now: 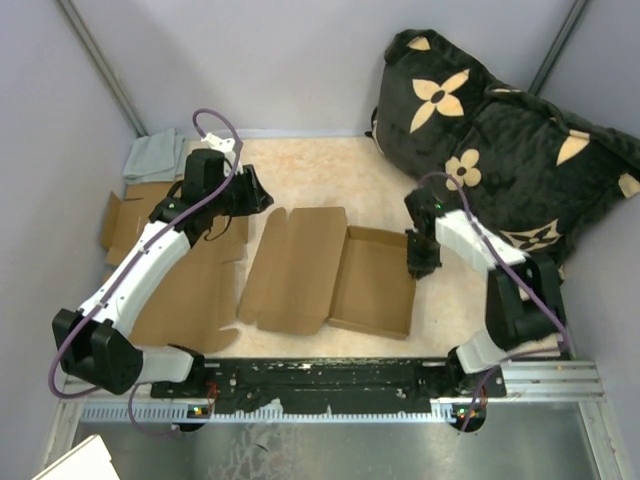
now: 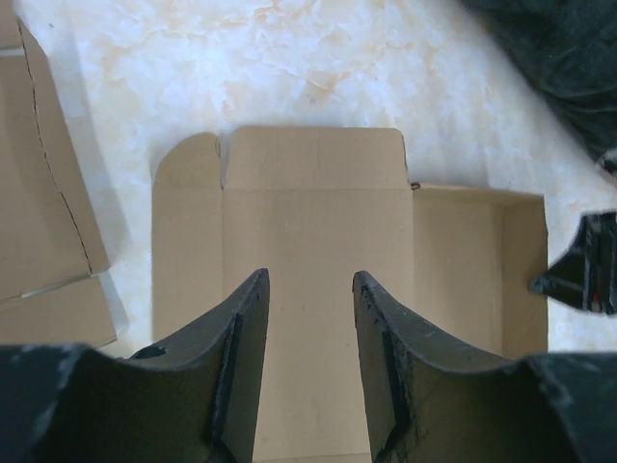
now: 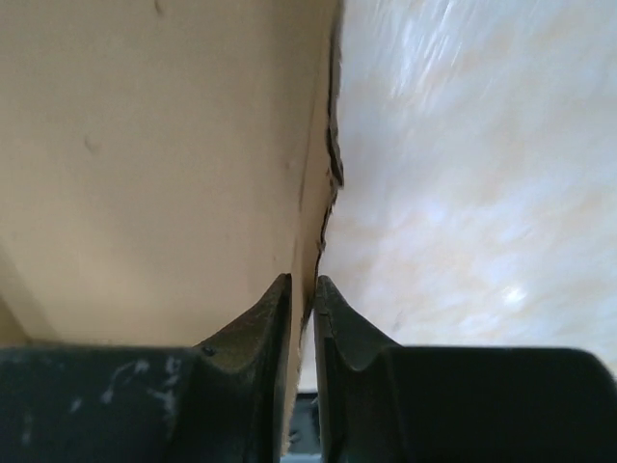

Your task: Fold the paper box

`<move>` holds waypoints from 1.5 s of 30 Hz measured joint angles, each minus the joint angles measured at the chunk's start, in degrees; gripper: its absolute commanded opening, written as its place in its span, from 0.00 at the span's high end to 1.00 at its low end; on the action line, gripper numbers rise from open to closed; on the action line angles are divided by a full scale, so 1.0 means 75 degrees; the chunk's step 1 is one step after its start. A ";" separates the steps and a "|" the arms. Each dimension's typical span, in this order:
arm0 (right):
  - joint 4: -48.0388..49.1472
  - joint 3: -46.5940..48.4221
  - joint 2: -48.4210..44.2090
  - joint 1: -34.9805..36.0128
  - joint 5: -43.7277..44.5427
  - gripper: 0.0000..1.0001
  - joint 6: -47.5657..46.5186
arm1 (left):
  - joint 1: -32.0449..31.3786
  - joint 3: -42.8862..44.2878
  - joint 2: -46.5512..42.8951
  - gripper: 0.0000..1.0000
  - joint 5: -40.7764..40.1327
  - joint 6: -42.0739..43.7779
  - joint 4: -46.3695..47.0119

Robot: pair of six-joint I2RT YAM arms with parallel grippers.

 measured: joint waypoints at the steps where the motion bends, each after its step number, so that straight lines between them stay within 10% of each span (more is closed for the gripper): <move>1: 0.0274 -0.0650 -0.0638 -0.0050 -0.0557 0.67 0.0335 | 0.0000 -0.0067 -0.0026 0.53 0.0035 -0.0041 0.0093; 5: 0.0166 -0.1880 -0.2477 0.0003 -0.1953 0.46 0.1084 | 0.0000 -0.0504 -0.0256 0.53 0.0117 -0.0201 0.0239; 12: 0.0425 -0.1174 -0.4572 0.0085 -0.2734 0.44 0.1113 | 0.0000 -0.1102 -0.0790 0.53 0.0187 -0.0449 0.0265; 23: 0.2116 0.1070 0.0052 0.0099 -0.1915 0.44 -0.1524 | 0.0000 -0.1297 -0.1116 0.53 0.0358 -0.0391 0.0041; 39: 0.2122 0.0723 0.0262 0.0731 -0.1929 0.44 -0.2591 | 0.0000 -0.1853 -0.1556 0.52 0.0583 -0.0632 -0.0154; 45: 0.2197 0.0539 0.0542 0.0935 -0.1801 0.81 -0.2454 | 0.0000 -0.1862 -0.1626 0.52 0.0586 -0.0629 -0.0265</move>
